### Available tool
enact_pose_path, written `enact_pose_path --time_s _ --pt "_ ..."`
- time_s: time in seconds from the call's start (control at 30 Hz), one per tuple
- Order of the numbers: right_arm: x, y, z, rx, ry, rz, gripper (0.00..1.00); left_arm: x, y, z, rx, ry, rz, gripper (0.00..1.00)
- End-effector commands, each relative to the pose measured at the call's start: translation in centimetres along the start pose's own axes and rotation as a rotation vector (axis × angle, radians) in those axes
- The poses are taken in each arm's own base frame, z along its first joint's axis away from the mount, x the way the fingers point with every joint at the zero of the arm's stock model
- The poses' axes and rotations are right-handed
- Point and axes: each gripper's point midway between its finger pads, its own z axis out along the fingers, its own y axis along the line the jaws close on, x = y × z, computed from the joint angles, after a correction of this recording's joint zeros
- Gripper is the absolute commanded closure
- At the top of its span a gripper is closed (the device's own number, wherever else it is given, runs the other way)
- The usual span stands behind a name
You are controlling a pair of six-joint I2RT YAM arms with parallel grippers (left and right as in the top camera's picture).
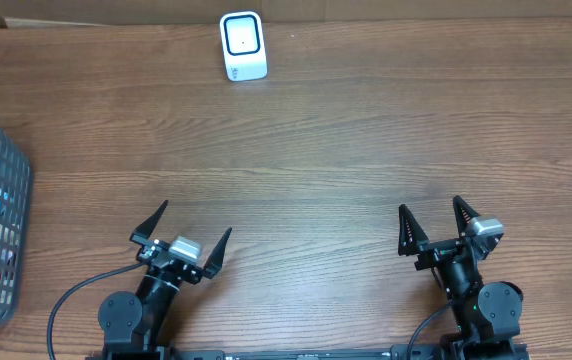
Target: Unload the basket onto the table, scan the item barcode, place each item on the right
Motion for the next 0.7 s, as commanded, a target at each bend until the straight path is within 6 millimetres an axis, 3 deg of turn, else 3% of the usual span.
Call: enact_pose_path --time_s 0.0,0.37,0.67 --pt "0.2 0.1 0.0 -0.007 -0.003 -0.002 0.0 -2.2 0.4 -0.4 -0.002 -0.048 -0.074 0.0" --pt "0.2 0.1 0.0 -0.007 -0.003 -0.002 0.0 -6.5 0.9 -2.1 0.002 -0.031 -0.1 0.0" --pt "0.2 0.1 0.0 -0.007 -0.003 -0.002 0.0 -9.5 1.8 -0.8 0.05 0.044 -0.201 0.0"
